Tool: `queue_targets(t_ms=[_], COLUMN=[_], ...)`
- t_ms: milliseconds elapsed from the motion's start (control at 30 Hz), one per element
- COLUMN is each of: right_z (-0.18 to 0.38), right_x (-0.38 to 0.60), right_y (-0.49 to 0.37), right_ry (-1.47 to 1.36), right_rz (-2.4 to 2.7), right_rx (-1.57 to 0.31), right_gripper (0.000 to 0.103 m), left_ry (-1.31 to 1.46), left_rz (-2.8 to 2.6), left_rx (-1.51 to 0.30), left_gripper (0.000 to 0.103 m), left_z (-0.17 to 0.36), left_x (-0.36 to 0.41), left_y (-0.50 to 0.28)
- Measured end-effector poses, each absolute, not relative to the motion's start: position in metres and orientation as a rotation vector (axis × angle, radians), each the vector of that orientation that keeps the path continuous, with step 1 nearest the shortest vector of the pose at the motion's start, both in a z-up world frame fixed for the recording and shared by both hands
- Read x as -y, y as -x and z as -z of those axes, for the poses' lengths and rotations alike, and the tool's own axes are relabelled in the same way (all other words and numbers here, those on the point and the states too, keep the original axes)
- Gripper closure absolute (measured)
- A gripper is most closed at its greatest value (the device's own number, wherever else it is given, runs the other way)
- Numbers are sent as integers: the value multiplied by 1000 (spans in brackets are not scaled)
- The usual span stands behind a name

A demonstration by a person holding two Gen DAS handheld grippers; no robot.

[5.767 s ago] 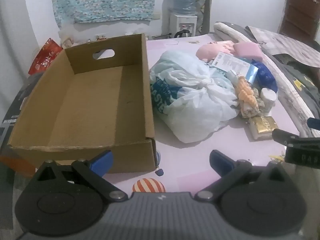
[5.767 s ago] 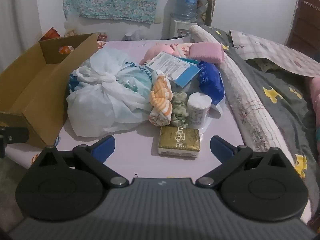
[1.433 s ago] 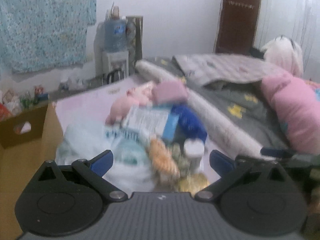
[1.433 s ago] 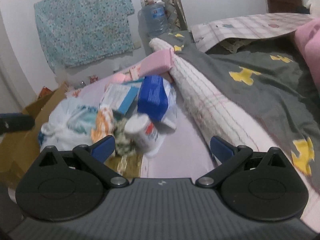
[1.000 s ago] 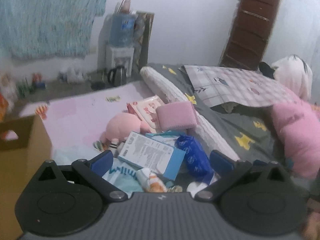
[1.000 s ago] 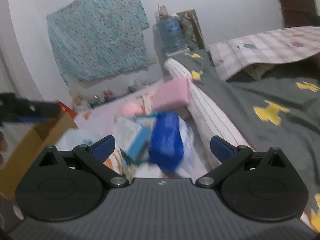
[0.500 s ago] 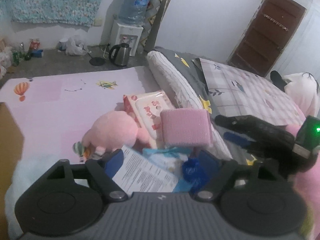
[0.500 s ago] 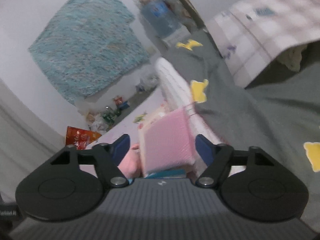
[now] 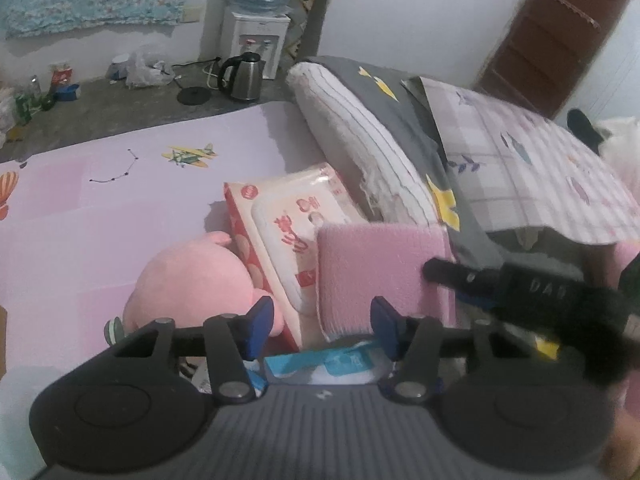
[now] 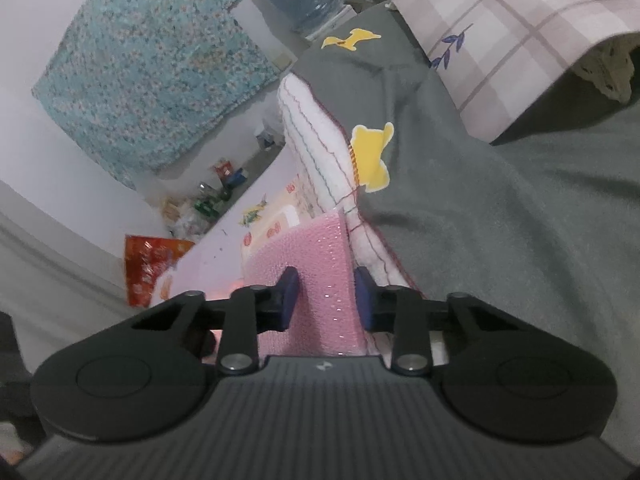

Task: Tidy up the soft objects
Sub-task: 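Close the right gripper on the pink sponge and lift it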

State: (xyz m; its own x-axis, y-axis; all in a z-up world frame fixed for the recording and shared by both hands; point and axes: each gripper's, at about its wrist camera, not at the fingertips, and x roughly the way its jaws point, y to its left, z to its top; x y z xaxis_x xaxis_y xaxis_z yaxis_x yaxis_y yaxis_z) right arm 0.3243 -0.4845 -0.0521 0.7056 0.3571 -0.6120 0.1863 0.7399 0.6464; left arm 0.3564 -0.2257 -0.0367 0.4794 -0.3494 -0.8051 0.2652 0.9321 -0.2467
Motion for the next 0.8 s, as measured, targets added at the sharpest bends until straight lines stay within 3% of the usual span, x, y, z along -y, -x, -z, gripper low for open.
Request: queue_targets(t_ms=[300,333,367,600,800], right_z=[37,35,31,10,0], right_x=[510,512,513,512,502], right_y=[-286,-281,-274,-224,-222], right_ry=[-935,-947,-954,-893,-851], right_rz=[-154,-162,-168,-149,-190], right_rx=[-693,-686,-677,-669,-706], right_gripper=[91,100,100,100,90], left_ry=[37,26,19,-15,11], left_rz=[437,446,454,492,448], left_rx=[-930,-917,-910,-863,-887], left_gripper=[45,45,44,40,41], left_z=[4,-2,-7,-28,-29], left_x=[218,216,214,199,207], left_y=[-311,-302,-293,-237,-242])
